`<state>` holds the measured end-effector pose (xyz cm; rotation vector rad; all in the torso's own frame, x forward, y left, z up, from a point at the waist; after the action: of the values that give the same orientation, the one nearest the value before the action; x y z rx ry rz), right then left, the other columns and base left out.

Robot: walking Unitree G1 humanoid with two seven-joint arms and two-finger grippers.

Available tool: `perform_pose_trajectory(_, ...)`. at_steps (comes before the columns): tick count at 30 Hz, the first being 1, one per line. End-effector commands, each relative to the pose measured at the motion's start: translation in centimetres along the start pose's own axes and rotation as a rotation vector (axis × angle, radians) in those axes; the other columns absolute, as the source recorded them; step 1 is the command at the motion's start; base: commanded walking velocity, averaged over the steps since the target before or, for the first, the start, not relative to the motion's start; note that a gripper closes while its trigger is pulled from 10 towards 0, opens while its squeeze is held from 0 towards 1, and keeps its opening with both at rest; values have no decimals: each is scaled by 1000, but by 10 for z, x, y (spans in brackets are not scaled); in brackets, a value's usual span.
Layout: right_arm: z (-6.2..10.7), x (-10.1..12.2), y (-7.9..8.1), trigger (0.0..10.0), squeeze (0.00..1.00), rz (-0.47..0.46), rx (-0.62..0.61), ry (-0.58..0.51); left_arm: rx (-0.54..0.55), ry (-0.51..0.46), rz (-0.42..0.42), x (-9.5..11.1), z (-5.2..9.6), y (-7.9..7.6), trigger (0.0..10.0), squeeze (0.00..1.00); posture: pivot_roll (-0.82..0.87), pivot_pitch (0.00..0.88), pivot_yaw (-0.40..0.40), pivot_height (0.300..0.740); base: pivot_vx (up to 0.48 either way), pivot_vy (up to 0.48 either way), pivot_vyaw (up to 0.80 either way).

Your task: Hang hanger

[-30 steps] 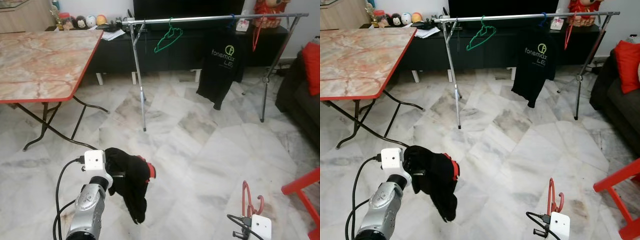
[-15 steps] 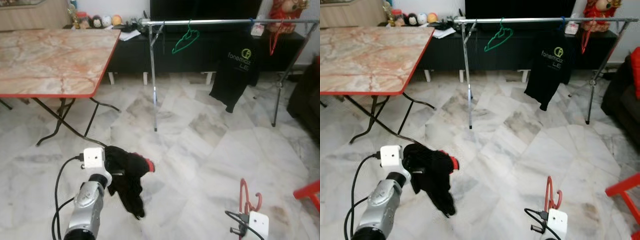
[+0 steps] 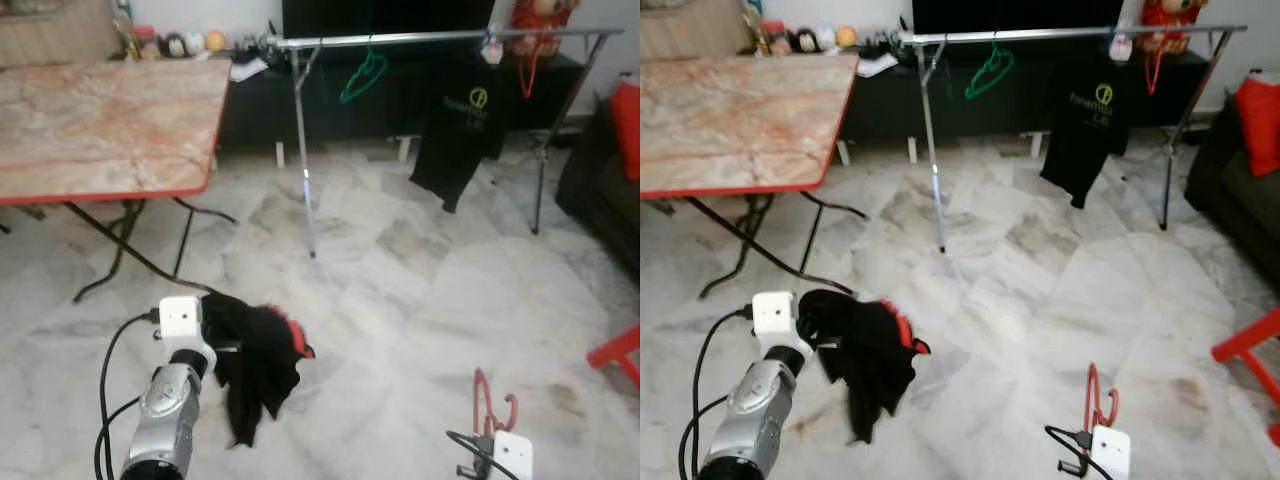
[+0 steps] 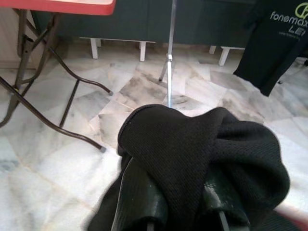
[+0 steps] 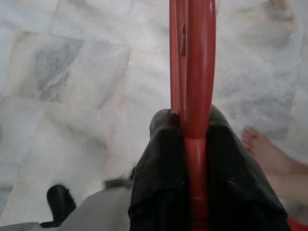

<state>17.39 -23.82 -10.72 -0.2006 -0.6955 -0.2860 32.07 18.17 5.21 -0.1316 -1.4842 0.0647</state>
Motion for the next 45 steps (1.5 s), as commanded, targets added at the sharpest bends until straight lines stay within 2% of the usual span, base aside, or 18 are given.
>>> perform_pose_trajectory(1,1,-4,-10,10000,0,10,-29,13,-25,-31,11,8,-4,-9,10000,0,-128,0,15,740,0,356,0)
perform_pose_trajectory(18,1,-7,-7,10000,0,25,-6,25,-5,-37,24,12,-5,-6,10000,0,-118,0,11,740,0,358,112)
perform_pose_trajectory(24,1,-6,-4,10000,0,34,6,27,-3,-41,28,13,-5,-6,10000,0,-116,0,10,740,0,359,543)
perform_pose_trajectory(45,1,-4,6,10000,0,51,34,17,6,-46,23,14,-5,-5,10000,0,-113,0,3,740,0,357,0)
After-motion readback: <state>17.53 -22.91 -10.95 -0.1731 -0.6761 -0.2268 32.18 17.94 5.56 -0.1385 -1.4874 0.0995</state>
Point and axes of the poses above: a point about 5 cm out from each wrist's last joint towards the gripper, its own z axis pointing back from the gripper into the wrist, its own x axis along the axis of the wrist's last joint, y = z × x, the point moved 3 cm from there along -z, pointing out of the wrist towards the gripper, and after that the axes turned 1 degree about z, right-handed, at the moved point
